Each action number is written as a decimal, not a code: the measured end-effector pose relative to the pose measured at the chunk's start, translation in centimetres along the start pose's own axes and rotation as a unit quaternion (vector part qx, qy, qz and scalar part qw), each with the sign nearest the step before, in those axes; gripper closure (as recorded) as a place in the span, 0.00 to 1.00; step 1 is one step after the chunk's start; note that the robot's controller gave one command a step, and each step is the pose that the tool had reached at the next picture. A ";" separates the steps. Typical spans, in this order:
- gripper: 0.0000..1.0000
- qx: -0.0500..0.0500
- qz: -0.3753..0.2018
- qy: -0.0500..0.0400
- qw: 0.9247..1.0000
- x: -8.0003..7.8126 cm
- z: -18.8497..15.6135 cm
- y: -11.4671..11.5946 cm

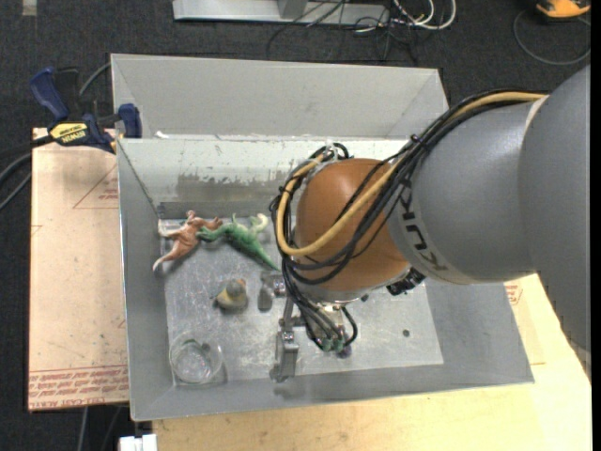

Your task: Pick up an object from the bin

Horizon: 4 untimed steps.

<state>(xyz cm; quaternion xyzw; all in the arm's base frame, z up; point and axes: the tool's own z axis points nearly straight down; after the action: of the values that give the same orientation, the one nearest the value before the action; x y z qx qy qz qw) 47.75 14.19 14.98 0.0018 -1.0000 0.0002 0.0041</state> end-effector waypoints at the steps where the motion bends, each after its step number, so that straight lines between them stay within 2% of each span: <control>1: 0.00 -0.001 0.002 -0.004 1.000 -0.2 -0.4 -0.1; 2: 0.00 0.001 0.020 -0.001 1.000 -6.9 3.7 -4.8; 3: 0.00 0.000 0.014 -0.001 1.000 -3.8 7.4 -6.3; 4: 0.00 0.000 -0.063 -0.002 0.998 -5.4 7.9 -11.2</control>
Offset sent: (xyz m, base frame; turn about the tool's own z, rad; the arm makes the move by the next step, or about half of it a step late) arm 0.0678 -0.0445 -0.0355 0.0340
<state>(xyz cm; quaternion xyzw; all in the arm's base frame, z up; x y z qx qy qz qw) 53.14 3.00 7.07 0.0644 -0.9979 0.0004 0.0017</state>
